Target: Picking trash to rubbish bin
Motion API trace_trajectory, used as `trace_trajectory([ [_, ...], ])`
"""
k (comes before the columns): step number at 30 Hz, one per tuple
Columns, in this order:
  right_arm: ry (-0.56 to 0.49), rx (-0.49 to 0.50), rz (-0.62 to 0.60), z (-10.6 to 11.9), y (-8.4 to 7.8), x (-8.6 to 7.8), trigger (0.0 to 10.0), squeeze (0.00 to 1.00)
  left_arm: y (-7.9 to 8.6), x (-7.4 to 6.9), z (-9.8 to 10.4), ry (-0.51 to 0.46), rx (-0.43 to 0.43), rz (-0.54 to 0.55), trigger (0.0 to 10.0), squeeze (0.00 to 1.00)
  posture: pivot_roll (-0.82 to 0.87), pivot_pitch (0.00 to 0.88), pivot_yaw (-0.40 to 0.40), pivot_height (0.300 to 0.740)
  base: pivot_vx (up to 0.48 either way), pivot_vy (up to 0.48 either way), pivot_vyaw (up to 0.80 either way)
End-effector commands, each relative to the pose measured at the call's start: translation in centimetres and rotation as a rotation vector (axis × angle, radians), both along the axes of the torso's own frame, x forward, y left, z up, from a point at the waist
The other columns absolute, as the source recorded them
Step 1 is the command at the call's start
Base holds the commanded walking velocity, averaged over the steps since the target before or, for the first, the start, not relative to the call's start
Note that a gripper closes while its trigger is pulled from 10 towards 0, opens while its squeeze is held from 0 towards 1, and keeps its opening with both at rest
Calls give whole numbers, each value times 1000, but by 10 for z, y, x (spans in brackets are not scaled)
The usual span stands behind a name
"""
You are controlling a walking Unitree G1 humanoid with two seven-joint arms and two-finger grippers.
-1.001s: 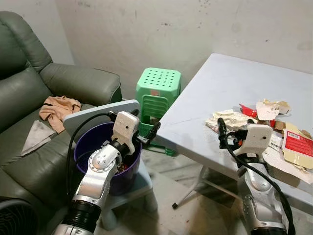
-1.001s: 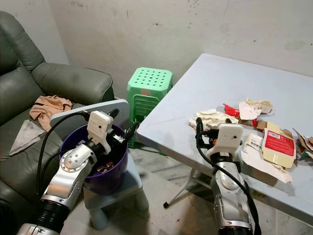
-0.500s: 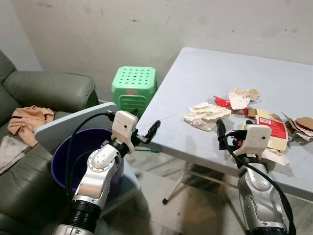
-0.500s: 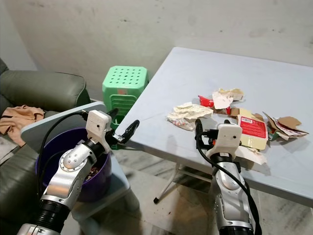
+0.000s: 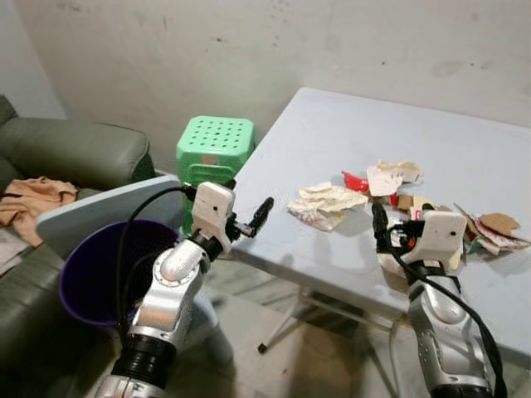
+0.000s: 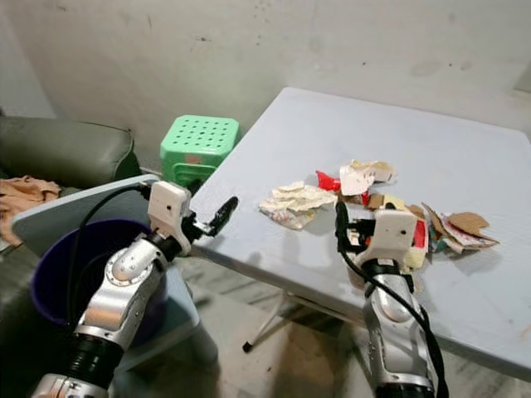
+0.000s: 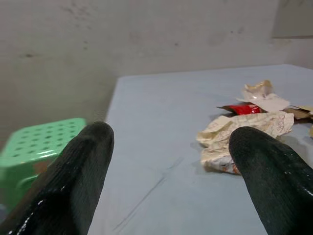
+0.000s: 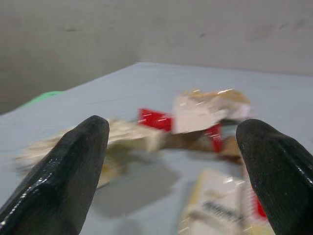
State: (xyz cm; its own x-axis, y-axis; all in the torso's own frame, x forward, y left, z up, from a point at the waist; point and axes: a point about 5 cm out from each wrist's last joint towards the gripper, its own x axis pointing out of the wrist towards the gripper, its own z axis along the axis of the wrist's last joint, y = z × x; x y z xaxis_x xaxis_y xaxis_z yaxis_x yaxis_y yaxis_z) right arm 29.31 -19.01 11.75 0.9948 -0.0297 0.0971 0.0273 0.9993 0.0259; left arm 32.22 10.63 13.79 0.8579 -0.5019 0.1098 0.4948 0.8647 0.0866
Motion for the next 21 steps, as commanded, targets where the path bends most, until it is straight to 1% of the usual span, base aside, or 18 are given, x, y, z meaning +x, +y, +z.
trace_trajectory([
  [1, -8, 4, 11, 5, 1, 2, 10000, 0, -2, 0, 2, -12, 21, -8, 10000, 0, 20, 15, -9, 715, 0, 0, 0],
  [2, 14, 33, 28, 3, 2, 3, 10000, 0, -4, -1, 2, -10, 19, -20, 10000, 0, 19, 15, -9, 715, 0, 0, 0],
  [3, 14, 33, 28, 3, 2, 3, 10000, 0, -4, -1, 2, -10, 19, -20, 10000, 0, 19, 15, -9, 715, 0, 0, 0],
  [4, 35, 63, 49, 1, 3, 4, 10000, 0, -6, -2, 1, -10, 17, -35, 10000, 0, 19, 14, -9, 715, 0, 0, 0],
  [5, 54, 95, 99, 1, 6, 5, 10000, 0, -10, -5, 3, -21, 21, -69, 10000, 0, 18, 16, -11, 715, 0, 0, 0],
  [7, 50, 80, 119, 2, 6, 6, 10000, 0, -13, -6, 3, -31, 34, -87, 10000, 0, 16, 16, -10, 715, 0, 0, 0],
  [9, 56, 91, 117, 2, 5, 8, 10000, 0, -17, -8, 2, -25, 35, -110, 10000, 0, 15, 17, -10, 715, 0, 0, 0],
  [10, 62, 104, 109, 2, 3, 11, 10000, 0, -23, -12, 1, -27, 39, -150, 10000, 0, 16, 16, -10, 715, 0, 0, 0],
  [13, 62, 120, 99, 5, -1, 18, 10000, 0, -31, -16, -1, -28, 51, -186, 10000, 0, 19, 17, -11, 715, 0, 0, 0],
  [14, 62, 120, 99, 5, -1, 18, 10000, 0, -31, -16, -1, -28, 51, -186, 10000, 0, 19, 17, -11, 715, 0, 0, 0],
  [15, 70, 158, 97, 6, -1, 22, 10000, 0, -35, -18, -1, -31, 50, -210, 10000, 0, 20, 18, -10, 715, 0, 0, 0],
  [18, 94, 192, 102, 7, 1, 29, 10000, 0, -40, -22, -1, -34, 48, -237, 10000, 0, 20, 19, -10, 715, 0, 0, 0],
  [19, 98, 203, 112, 8, 4, 35, 10000, 0, -41, -24, 0, -40, 53, -247, 10000, 0, 22, 22, -10, 715, 0, 0, 0],
  [20, 98, 203, 112, 8, 4, 35, 10000, 0, -41, -24, 0, -40, 53, -247, 10000, 0, 22, 22, -10, 715, 0, 0, 0],
  [21, 116, 236, 112, 8, 6, 40, 10000, 0, -41, -24, 0, -40, 53, -247, 10000, 0, 27, 28, -11, 715, 0, 0, 0],
])
